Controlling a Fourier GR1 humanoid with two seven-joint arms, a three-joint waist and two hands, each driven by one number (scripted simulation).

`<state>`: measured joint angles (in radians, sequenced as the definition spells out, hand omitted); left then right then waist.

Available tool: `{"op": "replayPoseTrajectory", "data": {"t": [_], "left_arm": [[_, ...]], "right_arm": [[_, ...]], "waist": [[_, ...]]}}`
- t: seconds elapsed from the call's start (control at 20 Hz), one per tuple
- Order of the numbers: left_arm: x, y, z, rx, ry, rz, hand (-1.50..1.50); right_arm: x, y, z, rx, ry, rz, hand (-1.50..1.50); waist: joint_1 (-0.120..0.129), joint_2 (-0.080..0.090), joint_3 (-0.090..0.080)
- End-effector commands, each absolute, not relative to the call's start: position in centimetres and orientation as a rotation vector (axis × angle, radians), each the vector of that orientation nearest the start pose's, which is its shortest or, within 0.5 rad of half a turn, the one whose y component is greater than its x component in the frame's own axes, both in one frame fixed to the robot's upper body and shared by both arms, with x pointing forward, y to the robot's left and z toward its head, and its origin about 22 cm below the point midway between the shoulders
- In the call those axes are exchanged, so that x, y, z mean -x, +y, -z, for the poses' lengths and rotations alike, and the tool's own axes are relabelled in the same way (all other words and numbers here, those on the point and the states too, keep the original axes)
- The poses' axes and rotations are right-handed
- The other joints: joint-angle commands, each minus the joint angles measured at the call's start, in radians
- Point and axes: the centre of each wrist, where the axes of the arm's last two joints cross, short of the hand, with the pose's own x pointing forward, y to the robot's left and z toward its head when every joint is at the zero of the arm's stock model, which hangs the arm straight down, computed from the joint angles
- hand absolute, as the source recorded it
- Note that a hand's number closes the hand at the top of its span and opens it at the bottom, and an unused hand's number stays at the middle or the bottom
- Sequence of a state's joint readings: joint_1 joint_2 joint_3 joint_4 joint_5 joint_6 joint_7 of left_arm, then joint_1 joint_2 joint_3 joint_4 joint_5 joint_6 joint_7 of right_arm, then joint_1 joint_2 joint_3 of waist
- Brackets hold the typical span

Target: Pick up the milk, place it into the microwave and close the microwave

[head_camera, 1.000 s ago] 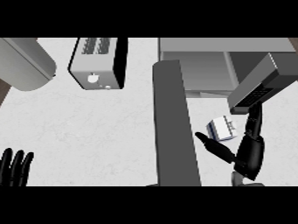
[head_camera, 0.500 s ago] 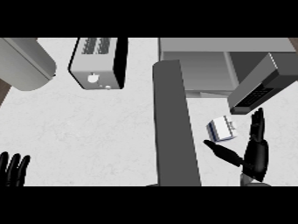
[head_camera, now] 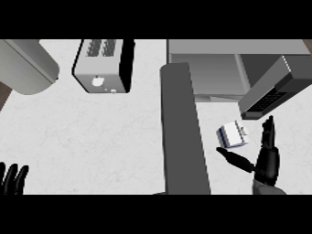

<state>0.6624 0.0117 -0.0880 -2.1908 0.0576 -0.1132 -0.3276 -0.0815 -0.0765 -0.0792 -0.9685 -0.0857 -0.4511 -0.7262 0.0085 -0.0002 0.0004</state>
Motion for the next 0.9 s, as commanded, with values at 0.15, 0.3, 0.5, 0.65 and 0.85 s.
{"op": "replayPoseTrajectory", "data": {"t": [0.15, 0.3, 0.5, 0.65, 0.85], "left_arm": [[-9.8, 24.6, -4.6, -0.05, -1.918, -0.052, -1.5], [-9.2, 25.6, -7.5, -0.059, -1.94, -0.068, -1.5], [-10.7, 25.1, -5.7, -0.045, -1.92, -0.036, -1.5], [-9.9, 25.4, -6.2, -0.076, -1.915, -0.062, -1.5], [-8.2, 26.3, -5.3, -0.07, -1.904, -0.061, -1.5]], "right_arm": [[-23.7, -27.4, 14.0, 0.522, -1.697, 0.144, -1.5], [-23.0, -28.9, 14.9, 0.491, -1.674, 0.141, -1.5], [-24.7, -28.7, 15.0, 0.413, -1.677, 0.158, -1.5], [-22.9, -28.6, 16.6, 0.409, -1.684, 0.192, -1.5], [-24.5, -30.2, 15.5, 0.451, -1.704, 0.207, -1.5]], "waist": [[0.0, 0.001, 0.0], [0.001, 0.001, 0.0], [0.004, 0.003, 0.001], [0.004, 0.003, 0.001], [0.008, 0.002, 0.001]]}}
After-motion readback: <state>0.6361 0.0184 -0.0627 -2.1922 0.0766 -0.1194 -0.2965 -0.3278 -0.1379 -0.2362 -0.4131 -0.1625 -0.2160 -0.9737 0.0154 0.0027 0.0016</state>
